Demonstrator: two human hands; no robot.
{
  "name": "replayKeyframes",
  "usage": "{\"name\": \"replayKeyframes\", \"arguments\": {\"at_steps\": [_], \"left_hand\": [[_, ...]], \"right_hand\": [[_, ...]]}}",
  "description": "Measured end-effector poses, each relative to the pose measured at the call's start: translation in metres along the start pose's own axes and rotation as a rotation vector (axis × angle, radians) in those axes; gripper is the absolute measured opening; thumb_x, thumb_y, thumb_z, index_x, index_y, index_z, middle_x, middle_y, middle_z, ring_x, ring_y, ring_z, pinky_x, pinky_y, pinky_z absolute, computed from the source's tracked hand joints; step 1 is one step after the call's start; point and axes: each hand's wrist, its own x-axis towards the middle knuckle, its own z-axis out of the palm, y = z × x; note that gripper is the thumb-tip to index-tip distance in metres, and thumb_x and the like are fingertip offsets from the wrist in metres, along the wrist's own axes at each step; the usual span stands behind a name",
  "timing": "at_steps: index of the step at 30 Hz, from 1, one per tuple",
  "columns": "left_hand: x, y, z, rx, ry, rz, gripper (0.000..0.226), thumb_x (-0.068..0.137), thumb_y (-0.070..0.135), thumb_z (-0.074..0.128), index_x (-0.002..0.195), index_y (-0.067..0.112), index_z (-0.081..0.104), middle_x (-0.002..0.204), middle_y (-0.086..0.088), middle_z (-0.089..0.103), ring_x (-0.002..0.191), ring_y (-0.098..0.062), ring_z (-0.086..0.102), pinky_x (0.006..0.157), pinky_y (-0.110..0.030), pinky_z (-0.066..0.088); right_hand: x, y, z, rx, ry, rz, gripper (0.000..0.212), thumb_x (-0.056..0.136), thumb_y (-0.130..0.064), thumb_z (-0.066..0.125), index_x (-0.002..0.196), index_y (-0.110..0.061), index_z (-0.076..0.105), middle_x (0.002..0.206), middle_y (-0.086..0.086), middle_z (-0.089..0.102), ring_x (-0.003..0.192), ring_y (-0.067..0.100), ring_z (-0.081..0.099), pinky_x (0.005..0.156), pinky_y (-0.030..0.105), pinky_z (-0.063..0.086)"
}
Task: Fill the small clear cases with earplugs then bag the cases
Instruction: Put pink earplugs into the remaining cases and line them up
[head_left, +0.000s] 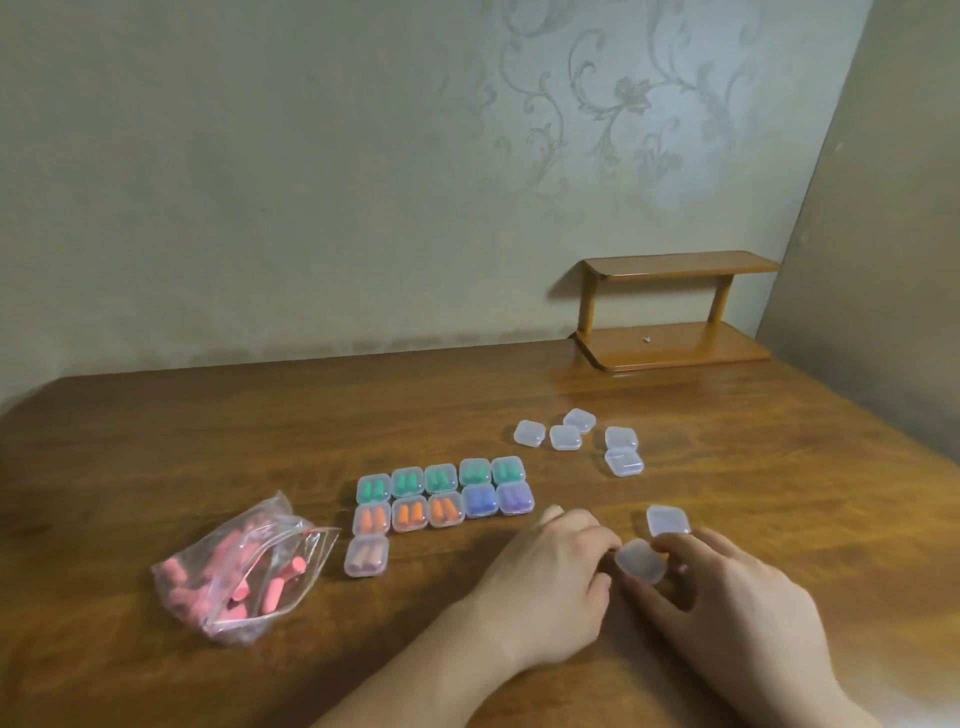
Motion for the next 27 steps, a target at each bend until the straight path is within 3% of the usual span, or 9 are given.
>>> {"name": "replayKeyframes", "arguments": {"at_steps": [3,5,7,9,14,16,18,22,27], "left_hand": [[-0.002,-0.003,-0.005,-0.248,0.043,-0.138,0.031,0.103,0.033,0.046,0.13,0.026,0.059,0.124,0.01,0.06,0.111,-0.004,0.052,0.101,-0.027,0.046],[-0.004,-0.008,-0.014,-0.667,-0.015,-0.311,0.04,0.101,0.047,0.044,0.129,0.024,0.06,0.12,0.007,0.066,0.106,-0.008,0.061,0.102,-0.031,0.047],[-0.012,-0.015,-0.028,-1.215,-0.138,-0.383,0.048,0.097,0.049,0.051,0.126,0.013,0.062,0.118,-0.007,0.07,0.111,-0.021,0.065,0.105,-0.042,0.048],[-0.022,-0.019,-0.042,-1.432,-0.115,-0.32,0.041,0.096,0.04,0.055,0.119,0.007,0.066,0.111,-0.014,0.07,0.104,-0.025,0.067,0.095,-0.04,0.052],[-0.045,-0.038,-0.066,-1.38,0.286,-0.204,0.044,0.097,0.042,0.051,0.122,0.009,0.065,0.111,-0.015,0.071,0.095,-0.021,0.069,0.083,-0.032,0.056],[-0.06,-0.051,-0.082,-1.357,0.391,-0.148,0.041,0.099,0.038,0.054,0.123,0.007,0.064,0.109,-0.015,0.071,0.093,-0.021,0.07,0.07,-0.028,0.055],[-0.078,-0.066,-0.101,-1.417,0.473,-0.107,0.036,0.095,0.034,0.061,0.118,0.008,0.067,0.098,-0.011,0.073,0.083,-0.018,0.07,0.053,-0.028,0.052],[-0.112,-0.101,-0.129,-1.424,0.592,-0.031,0.051,0.078,0.047,0.07,0.112,0.009,0.072,0.106,-0.019,0.071,0.096,-0.029,0.07,0.08,-0.03,0.059],[-0.132,-0.139,-0.144,-1.17,0.616,-0.073,0.051,0.086,0.052,0.055,0.104,0.008,0.073,0.1,-0.018,0.072,0.093,-0.029,0.07,0.082,-0.033,0.059]], "right_hand": [[0.003,0.004,0.003,0.2,0.082,-0.042,0.04,0.071,-0.07,0.056,0.097,-0.042,0.069,0.086,-0.028,0.059,0.072,-0.004,0.057,0.055,0.015,0.036],[0.006,0.002,-0.003,0.398,0.129,-0.17,0.04,0.074,-0.067,0.053,0.1,-0.039,0.068,0.087,-0.031,0.057,0.075,-0.011,0.049,0.057,0.008,0.036],[0.013,-0.007,-0.009,0.535,0.116,-0.328,0.042,0.08,-0.065,0.053,0.108,-0.037,0.067,0.096,-0.029,0.057,0.088,-0.007,0.053,0.066,0.01,0.043],[0.022,-0.023,-0.012,0.586,0.139,-0.445,0.041,0.084,-0.061,0.053,0.113,-0.036,0.066,0.103,-0.027,0.055,0.092,0.001,0.055,0.07,0.01,0.043],[0.048,-0.086,-0.014,0.494,0.362,-0.603,0.038,0.09,-0.049,0.052,0.114,-0.026,0.069,0.101,-0.009,0.065,0.089,0.015,0.058,0.06,0.029,0.053],[0.055,-0.117,-0.014,0.595,0.379,-0.638,0.033,0.089,-0.046,0.058,0.113,-0.026,0.069,0.101,-0.011,0.066,0.087,0.012,0.06,0.061,0.026,0.053],[0.059,-0.148,-0.015,0.784,0.35,-0.676,0.026,0.087,-0.041,0.065,0.108,-0.025,0.068,0.098,-0.016,0.066,0.084,0.005,0.062,0.065,0.014,0.047],[0.061,-0.205,-0.011,0.946,0.328,-0.745,0.016,0.089,-0.029,0.063,0.091,-0.015,0.07,0.099,-0.011,0.069,0.083,0.001,0.064,0.067,0.004,0.042],[0.056,-0.246,0.002,0.995,0.337,-0.701,0.012,0.089,-0.031,0.069,0.091,-0.019,0.07,0.087,-0.015,0.069,0.069,-0.002,0.063,0.058,0.003,0.04]]}}
